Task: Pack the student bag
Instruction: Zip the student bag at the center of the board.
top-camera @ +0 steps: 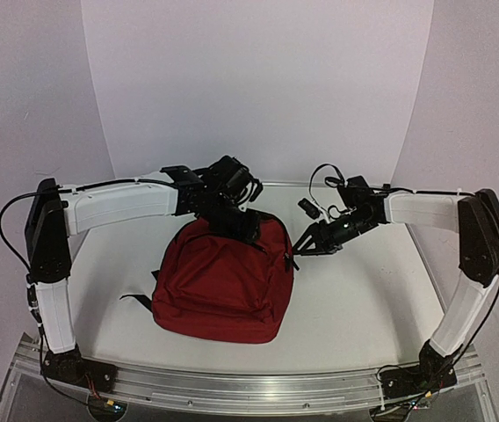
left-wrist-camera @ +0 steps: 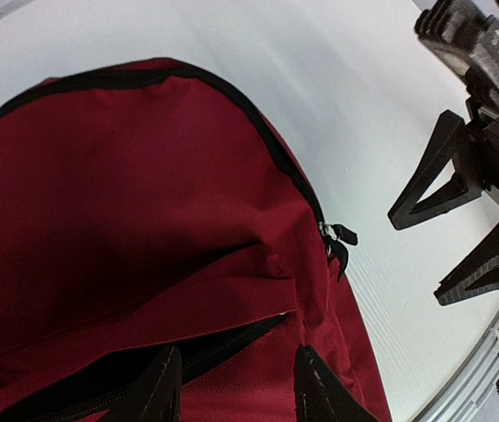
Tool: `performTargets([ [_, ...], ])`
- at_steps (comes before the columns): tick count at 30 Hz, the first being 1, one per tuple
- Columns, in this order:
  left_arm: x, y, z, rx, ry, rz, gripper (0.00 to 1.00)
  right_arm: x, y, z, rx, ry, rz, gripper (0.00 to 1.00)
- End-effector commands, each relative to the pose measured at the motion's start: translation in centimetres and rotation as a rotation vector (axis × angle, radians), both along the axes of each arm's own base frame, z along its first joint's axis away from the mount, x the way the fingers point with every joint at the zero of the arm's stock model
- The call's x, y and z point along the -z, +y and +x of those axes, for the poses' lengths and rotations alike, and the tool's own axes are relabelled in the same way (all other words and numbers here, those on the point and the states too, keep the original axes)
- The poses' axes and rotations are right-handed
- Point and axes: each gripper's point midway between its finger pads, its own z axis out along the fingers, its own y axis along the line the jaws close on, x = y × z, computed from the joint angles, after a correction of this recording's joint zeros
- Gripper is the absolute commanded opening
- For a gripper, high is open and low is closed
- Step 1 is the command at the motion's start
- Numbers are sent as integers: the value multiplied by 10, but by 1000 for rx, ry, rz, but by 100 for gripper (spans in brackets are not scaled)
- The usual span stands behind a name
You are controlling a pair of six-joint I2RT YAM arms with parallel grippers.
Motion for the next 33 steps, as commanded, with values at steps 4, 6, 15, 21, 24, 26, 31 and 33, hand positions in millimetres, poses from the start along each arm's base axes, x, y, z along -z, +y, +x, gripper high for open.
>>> performTargets([
  [4,-2,3,6,-22,139,-157,47,-11,22,5,-46,-40,37,61],
  [6,-1,0,4,-10,173,-199,49,-8,28,3,-59,-48,32,61],
  [15,9,-9,7,2,273,-295,51,9,51,16,-41,-37,15,55],
  [21,12,-15,5,12,310,-324,51,9,63,22,-39,-27,36,53],
  [24,20,-15,5,3,321,-320,51,8,67,24,-39,-31,45,53],
  [26,21,-18,6,6,320,-338,51,7,69,25,-36,-26,51,53],
  [31,22,-21,8,8,311,-353,42,8,75,26,-43,-18,66,50],
  [33,23,-21,9,9,309,-348,38,10,78,23,-50,-13,67,49],
])
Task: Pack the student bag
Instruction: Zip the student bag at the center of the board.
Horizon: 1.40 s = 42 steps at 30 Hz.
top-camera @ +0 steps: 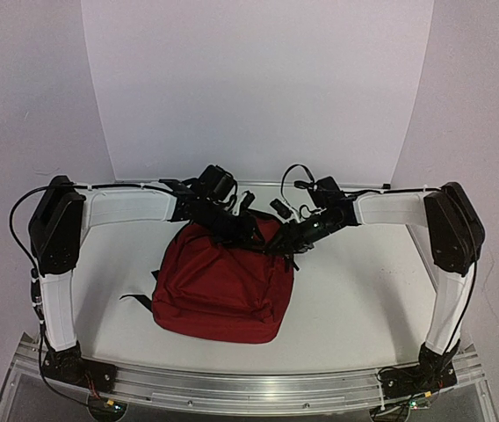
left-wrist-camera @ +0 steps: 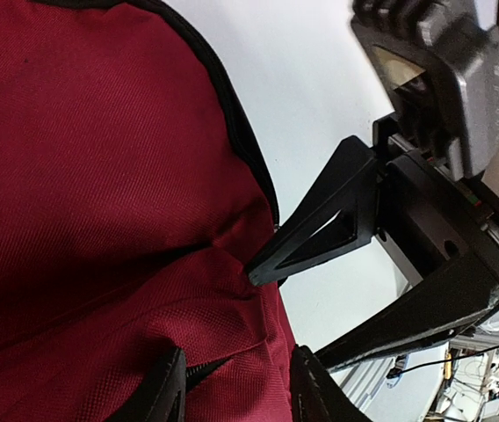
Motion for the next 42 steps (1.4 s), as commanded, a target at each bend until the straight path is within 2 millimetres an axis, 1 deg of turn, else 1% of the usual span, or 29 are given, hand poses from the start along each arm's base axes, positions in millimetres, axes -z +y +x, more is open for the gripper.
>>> performTargets([
  [1,-8,-5,8,-2,-26,-38,36,-6,14,4,-17,-19,35,49],
  [3,-7,-4,9,-11,-34,-31,30,-5,16,4,-18,-22,31,49],
  [4,-8,-2,10,-18,-41,-28,26,-4,16,5,-15,-23,27,49],
  [6,-10,-1,10,-27,-48,-24,22,-1,18,6,-10,-26,17,47],
  [7,-11,0,10,-28,-51,-24,21,0,19,7,-7,-28,13,45],
  [10,-15,8,10,-44,-63,2,21,-1,20,9,-4,-29,12,34],
  [12,-16,18,8,-65,-72,34,24,-3,20,9,-5,-33,15,26],
  [13,-14,23,7,-76,-69,52,26,-4,20,9,-5,-37,16,23],
  [14,-12,29,6,-88,-71,71,28,-5,20,9,-8,-40,18,17],
  [17,-2,42,0,-103,-60,123,30,-9,22,9,-17,-46,31,1],
  [23,20,55,-9,-113,-37,163,31,-15,22,9,-23,-55,43,0],
  [25,25,56,-10,-120,-32,164,35,-18,20,9,-15,-70,37,0],
  [26,26,56,-10,-120,-30,161,39,-19,20,9,-12,-77,34,0],
  [28,24,50,-10,-108,-39,129,47,-20,19,10,-6,-83,30,0],
  [31,13,38,-5,-89,-72,59,51,-15,21,10,-4,-74,20,0],
  [35,1,27,7,-91,-125,13,50,-7,23,7,-9,-65,7,0],
  [38,-4,17,12,-81,-142,-35,47,-7,23,6,-10,-66,5,0],
  [40,-5,10,11,-64,-134,-72,46,-8,24,6,-11,-68,7,0],
  [42,-1,6,11,-54,-122,-84,46,-9,24,5,-13,-69,8,0],
])
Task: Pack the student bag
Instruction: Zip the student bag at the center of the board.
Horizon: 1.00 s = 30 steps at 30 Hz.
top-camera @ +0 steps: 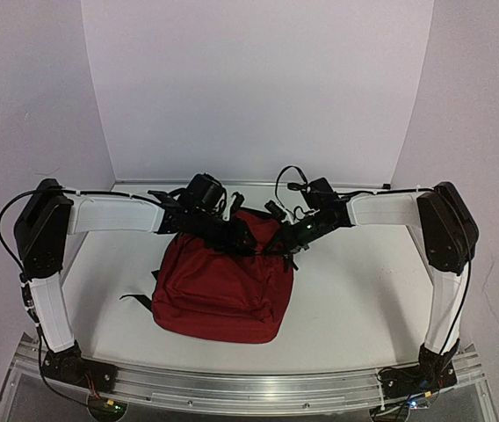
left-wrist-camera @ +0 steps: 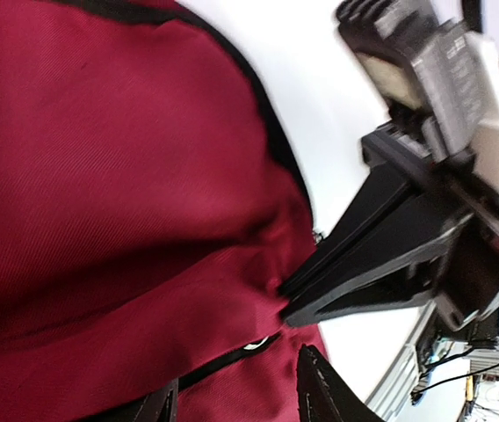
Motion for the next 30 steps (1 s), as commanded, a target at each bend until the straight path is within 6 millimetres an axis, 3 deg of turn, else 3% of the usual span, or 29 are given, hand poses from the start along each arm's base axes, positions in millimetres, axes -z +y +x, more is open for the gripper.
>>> performTargets([
  [1,-8,-18,8,28,-20,-91,46,-19,10,1,-23,-60,39,0],
  [8,-16,-11,-1,123,-139,-78,43,-17,10,1,-24,-58,37,0],
  [18,-30,19,-11,398,-463,168,42,-18,10,-1,-34,-55,44,0],
  [22,-37,25,-15,513,-593,223,34,-17,10,-2,-37,-50,45,0],
  [30,-24,30,0,626,-774,369,23,-14,10,-3,-40,-40,44,0],
])
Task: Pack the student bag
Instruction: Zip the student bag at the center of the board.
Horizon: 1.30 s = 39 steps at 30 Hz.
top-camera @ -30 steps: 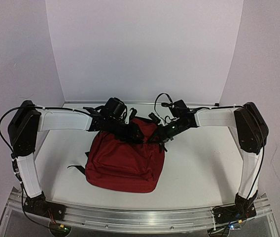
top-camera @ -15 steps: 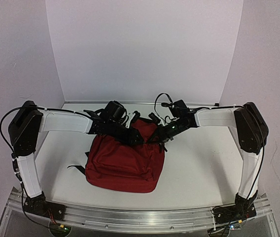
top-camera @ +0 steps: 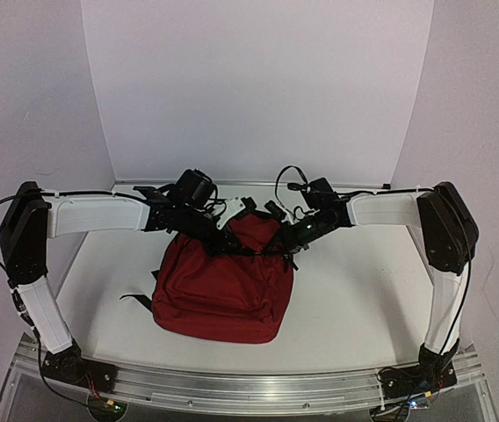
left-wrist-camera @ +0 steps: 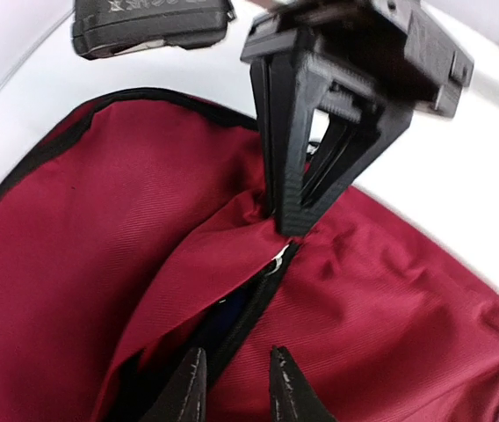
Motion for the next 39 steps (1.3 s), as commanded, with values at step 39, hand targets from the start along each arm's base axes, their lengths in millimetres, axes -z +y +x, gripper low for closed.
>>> performTargets([
  [39,59,-36,23,240,-494,300,12,-14,11,-6,-45,-23,50,0],
])
